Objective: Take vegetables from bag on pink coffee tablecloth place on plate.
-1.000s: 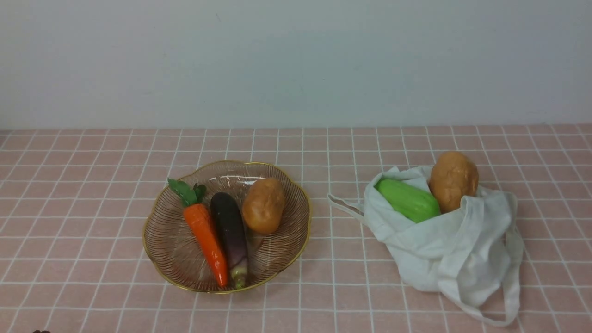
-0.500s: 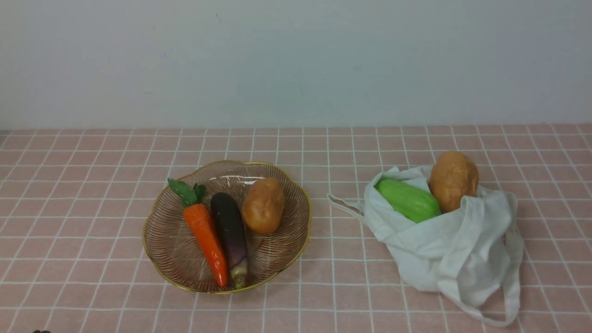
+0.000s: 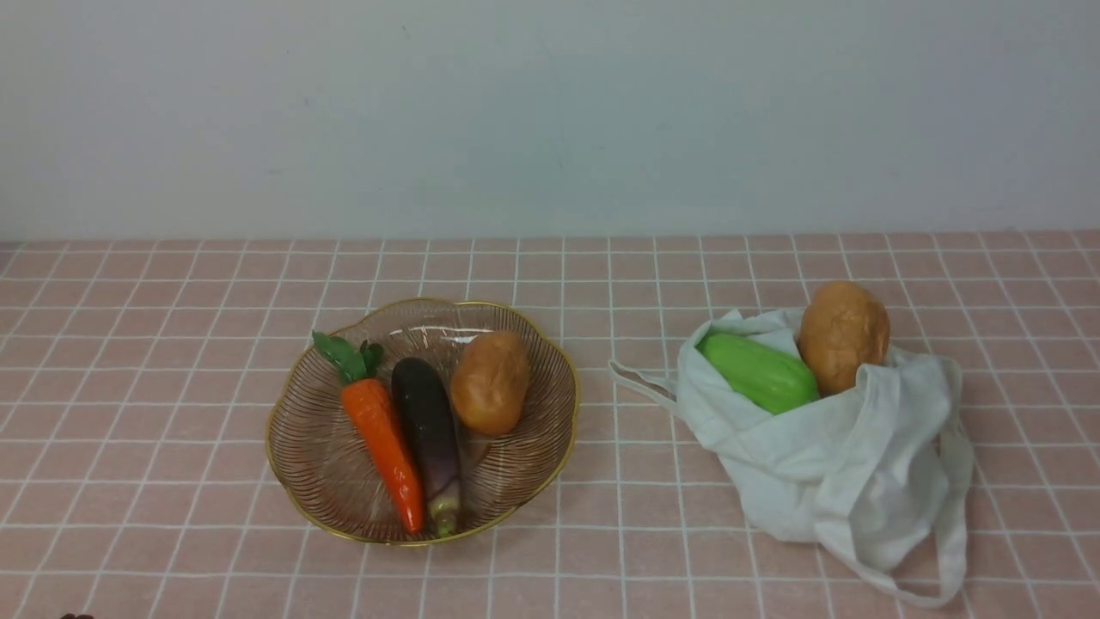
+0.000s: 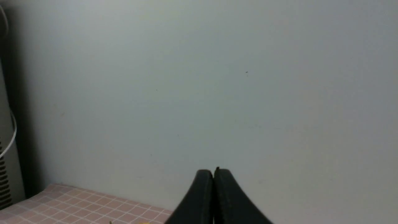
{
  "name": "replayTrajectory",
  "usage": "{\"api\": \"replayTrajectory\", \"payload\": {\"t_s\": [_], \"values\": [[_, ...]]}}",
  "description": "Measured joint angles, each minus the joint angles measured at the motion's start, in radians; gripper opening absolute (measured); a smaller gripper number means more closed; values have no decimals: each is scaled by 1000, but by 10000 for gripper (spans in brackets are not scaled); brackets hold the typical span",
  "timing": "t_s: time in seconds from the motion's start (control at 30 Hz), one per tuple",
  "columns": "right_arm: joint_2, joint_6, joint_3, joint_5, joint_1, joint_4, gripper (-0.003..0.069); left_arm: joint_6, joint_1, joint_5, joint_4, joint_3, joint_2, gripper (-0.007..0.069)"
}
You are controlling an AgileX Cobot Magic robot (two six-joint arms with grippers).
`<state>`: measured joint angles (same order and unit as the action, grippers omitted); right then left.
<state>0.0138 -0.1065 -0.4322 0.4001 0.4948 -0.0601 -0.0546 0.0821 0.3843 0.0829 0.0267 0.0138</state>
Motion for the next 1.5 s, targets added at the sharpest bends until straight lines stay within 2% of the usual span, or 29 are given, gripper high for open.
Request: {"api": "replayTrajectory", "payload": {"t_s": [0.2,0.27,0.33,0.4,0.43,0.5,0.6,1.5], "values": [[0,43,93,-12,-43,17,-10,0,0,0,0,0,0,-6],[0,46,190,-12,-168,18,-10,0,0,0,0,0,0,-6],[0,46,231,-12,-220,20,-10,0,0,0,0,0,0,-6],[0,46,346,-19,-366,24,-10,0,0,0,0,0,0,-6],[0,46,364,-21,-376,24,-10,0,0,0,0,0,0,-6],[0,46,442,-20,-475,31,-10,0,0,0,0,0,0,-6],[-1,46,452,-12,-535,32,-10,0,0,0,0,0,0,-6],[-1,29,452,-12,-546,32,-10,0,0,0,0,0,0,-6]]}}
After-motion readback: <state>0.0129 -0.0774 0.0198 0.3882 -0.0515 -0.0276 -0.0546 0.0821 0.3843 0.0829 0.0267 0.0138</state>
